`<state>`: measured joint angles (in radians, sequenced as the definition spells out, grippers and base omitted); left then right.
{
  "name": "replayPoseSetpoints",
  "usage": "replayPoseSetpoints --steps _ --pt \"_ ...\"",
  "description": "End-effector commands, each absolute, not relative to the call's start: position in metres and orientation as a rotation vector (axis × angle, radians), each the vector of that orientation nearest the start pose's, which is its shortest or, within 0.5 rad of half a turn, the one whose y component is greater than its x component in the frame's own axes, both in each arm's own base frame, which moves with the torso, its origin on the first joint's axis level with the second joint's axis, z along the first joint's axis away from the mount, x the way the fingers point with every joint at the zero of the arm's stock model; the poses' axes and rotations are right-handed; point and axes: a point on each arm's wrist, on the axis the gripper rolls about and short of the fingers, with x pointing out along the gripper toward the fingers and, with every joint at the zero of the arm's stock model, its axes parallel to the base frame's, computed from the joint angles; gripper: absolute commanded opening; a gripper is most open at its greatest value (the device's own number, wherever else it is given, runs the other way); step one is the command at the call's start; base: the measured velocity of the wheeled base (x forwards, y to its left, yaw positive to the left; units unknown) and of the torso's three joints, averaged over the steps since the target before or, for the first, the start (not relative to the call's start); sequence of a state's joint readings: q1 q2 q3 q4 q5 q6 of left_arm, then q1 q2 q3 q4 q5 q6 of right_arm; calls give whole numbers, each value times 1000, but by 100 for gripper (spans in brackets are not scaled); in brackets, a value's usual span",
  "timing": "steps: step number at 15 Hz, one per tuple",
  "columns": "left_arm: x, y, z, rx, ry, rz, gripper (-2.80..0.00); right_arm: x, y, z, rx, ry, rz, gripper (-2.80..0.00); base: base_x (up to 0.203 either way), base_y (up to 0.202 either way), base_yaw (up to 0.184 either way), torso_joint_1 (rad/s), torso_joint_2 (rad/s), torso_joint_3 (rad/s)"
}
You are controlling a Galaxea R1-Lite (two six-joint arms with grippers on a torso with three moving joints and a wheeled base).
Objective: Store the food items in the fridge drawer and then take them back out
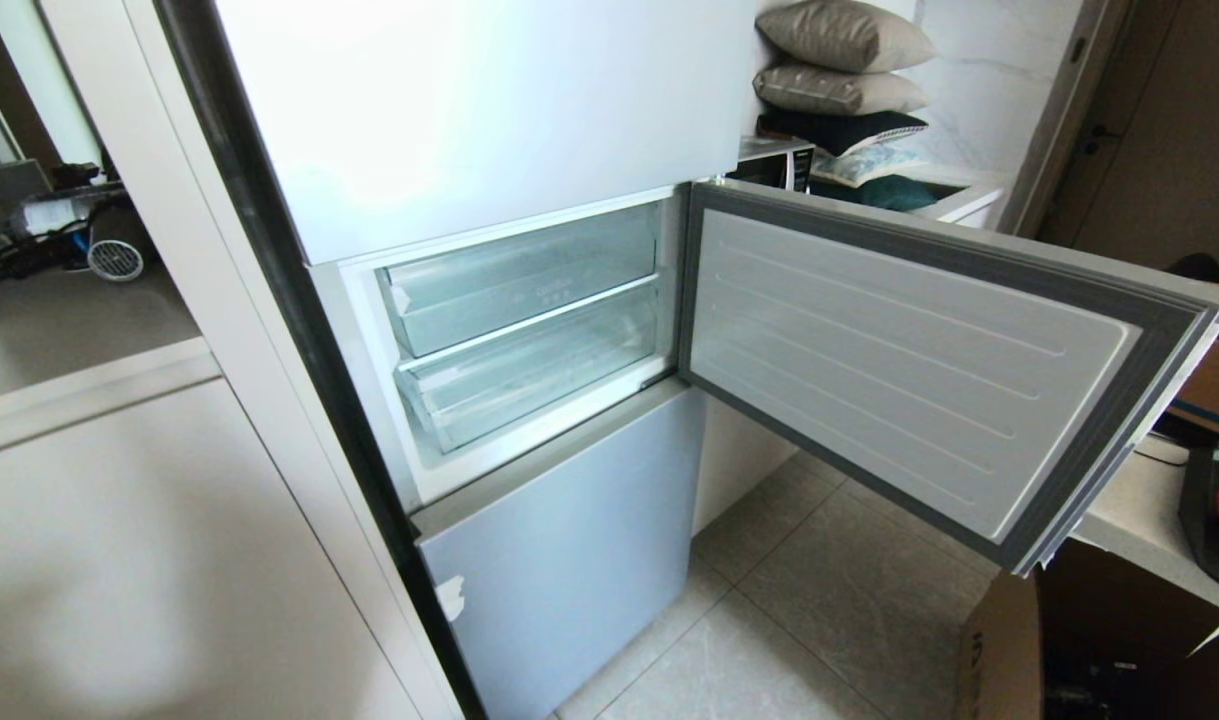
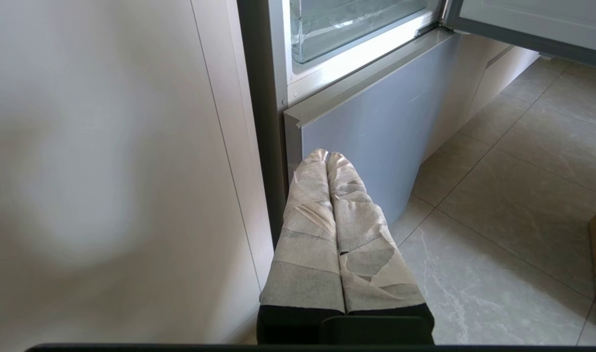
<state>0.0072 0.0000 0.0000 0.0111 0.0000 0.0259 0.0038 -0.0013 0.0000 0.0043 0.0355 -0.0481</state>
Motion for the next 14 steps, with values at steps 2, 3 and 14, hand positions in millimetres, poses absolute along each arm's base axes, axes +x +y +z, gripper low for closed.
replayPoseSetpoints --steps 2,3,14 --pt "-23 0 74 26 14 7 -280 -23 1 75 -49 4 41 -280 0 0 0 0 0 0" --pt "-23 0 74 26 12 8 -280 -23 1 75 -49 2 41 -280 0 0 0 0 0 0" --pt "-23 0 74 26 14 7 -280 -23 1 75 -53 3 42 -280 0 0 0 0 0 0"
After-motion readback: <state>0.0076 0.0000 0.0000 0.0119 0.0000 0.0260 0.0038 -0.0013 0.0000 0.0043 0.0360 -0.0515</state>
